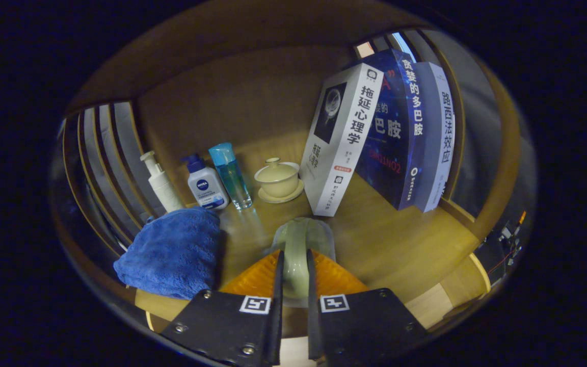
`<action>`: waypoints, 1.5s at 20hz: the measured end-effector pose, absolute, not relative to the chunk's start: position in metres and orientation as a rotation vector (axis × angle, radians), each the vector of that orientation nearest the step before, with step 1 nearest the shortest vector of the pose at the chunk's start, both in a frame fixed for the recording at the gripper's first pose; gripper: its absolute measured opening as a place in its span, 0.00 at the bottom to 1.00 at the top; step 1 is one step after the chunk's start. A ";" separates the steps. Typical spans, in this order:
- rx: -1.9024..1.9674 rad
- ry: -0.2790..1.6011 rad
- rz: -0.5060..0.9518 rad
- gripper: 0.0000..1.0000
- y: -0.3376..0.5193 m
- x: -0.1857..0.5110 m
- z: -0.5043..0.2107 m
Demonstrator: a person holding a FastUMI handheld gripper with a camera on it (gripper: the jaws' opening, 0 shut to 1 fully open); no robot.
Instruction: Pull open the drawer, take out the items inside it, and place them on the countertop above the cabinet.
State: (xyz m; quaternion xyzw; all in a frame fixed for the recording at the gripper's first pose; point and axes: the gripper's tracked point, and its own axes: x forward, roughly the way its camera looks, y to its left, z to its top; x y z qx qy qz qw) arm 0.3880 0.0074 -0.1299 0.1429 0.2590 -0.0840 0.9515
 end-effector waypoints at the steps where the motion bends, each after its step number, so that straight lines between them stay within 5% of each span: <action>1: 0.290 0.526 -0.171 0.21 0.007 0.388 -0.130; 9: 0.266 0.516 -0.143 0.30 0.014 0.388 -0.129; 11: 0.273 0.513 -0.134 0.52 0.016 0.388 -0.128; 15: 0.286 0.461 -0.152 0.59 0.012 0.391 -0.117; 18: 0.313 0.408 -0.157 0.84 0.010 0.390 -0.102; 30: 0.185 0.241 -0.156 0.84 0.011 0.338 -0.055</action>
